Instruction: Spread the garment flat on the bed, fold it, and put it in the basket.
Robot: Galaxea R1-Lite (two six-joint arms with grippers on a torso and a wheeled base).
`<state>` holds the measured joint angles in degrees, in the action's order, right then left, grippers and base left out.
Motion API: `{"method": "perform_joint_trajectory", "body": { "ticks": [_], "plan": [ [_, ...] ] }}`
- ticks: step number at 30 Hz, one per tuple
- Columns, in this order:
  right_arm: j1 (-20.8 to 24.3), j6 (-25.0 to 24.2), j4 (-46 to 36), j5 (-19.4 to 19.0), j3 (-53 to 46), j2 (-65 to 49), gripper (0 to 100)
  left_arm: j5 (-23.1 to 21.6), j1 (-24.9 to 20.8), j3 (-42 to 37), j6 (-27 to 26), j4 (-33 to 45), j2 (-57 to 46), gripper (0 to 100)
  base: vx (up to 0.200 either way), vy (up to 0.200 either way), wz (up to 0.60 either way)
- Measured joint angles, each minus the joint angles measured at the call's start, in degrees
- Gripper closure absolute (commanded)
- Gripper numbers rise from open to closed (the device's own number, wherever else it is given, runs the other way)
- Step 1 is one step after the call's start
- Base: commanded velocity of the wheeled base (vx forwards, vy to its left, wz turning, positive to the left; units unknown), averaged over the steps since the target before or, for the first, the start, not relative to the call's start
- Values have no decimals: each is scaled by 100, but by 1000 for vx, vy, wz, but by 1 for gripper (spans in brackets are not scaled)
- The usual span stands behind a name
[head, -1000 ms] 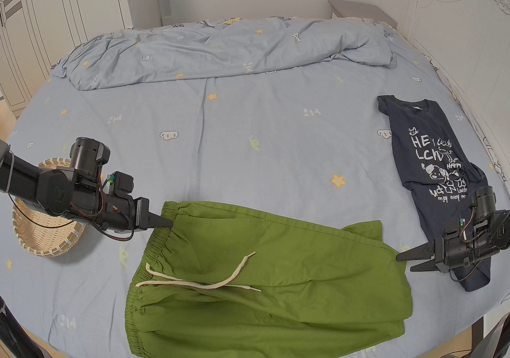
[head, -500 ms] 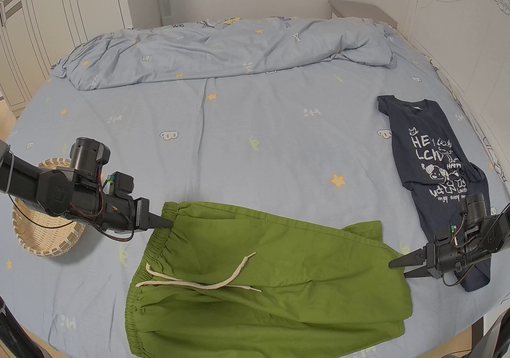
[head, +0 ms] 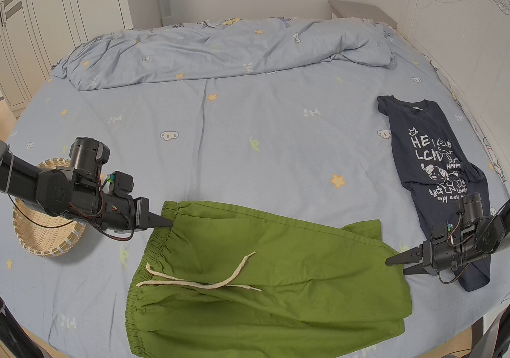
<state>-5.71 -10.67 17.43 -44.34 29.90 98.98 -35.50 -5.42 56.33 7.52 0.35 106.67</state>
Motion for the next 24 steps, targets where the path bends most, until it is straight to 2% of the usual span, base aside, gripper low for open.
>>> {"method": "perform_joint_trajectory", "body": {
  "ticks": [1,2,24],
  "plan": [
    [4,-6,16,-2,5,20,0,0,0,0,0,0,0,100,0,0,0],
    [6,-11,40,-2,7,37,100,0,0,0,2,-2,-5,100,0,0,0],
    [-228,46,74,66,-238,-372,100,-2,6,-9,2,-2,-27,100,0,0,0]
  ]
}}
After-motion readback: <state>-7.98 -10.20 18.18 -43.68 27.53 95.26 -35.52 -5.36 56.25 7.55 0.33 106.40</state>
